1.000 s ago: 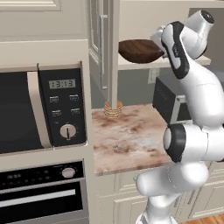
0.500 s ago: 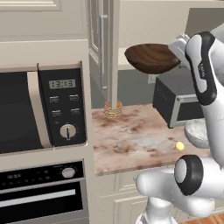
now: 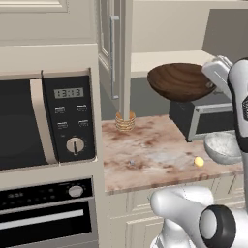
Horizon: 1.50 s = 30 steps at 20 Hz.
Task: Pick both bowls and place them on the counter. Then place the sugar cube in one bowl and place the egg in the other bowl.
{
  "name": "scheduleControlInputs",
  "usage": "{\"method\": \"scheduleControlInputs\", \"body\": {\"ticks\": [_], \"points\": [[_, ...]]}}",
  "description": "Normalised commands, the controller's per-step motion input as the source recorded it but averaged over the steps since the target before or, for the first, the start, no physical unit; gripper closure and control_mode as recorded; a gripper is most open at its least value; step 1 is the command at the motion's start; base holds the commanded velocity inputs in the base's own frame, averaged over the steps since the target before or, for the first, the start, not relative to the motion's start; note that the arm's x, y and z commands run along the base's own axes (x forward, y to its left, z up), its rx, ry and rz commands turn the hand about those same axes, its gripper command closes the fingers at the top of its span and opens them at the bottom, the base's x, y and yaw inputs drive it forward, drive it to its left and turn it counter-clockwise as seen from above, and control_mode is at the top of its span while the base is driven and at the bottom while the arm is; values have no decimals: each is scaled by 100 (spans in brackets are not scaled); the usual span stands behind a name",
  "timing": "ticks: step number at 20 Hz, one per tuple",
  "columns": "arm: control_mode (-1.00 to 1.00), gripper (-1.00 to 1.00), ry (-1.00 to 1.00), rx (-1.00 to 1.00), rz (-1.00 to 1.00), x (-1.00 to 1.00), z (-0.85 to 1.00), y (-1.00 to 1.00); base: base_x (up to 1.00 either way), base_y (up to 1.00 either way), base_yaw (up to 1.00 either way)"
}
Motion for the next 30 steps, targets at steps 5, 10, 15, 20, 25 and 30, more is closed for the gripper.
{"method": "scheduleControlInputs", "body": {"ticks": [5,10,15,20,25,30], "points": [[-100,100,1,-1,0,-52,-59,-1,0,0,0],[-100,100,6,-1,0,-24,-60,-3,0,0,0],[-100,100,17,-6,0,5,-68,0,0,0,0],[-100,100,16,-4,0,32,-59,0,0,0,0],[-100,100,6,-1,0,48,-57,0,0,0,0],[-100,100,0,0,0,49,-55,0,0,0,0]]}}
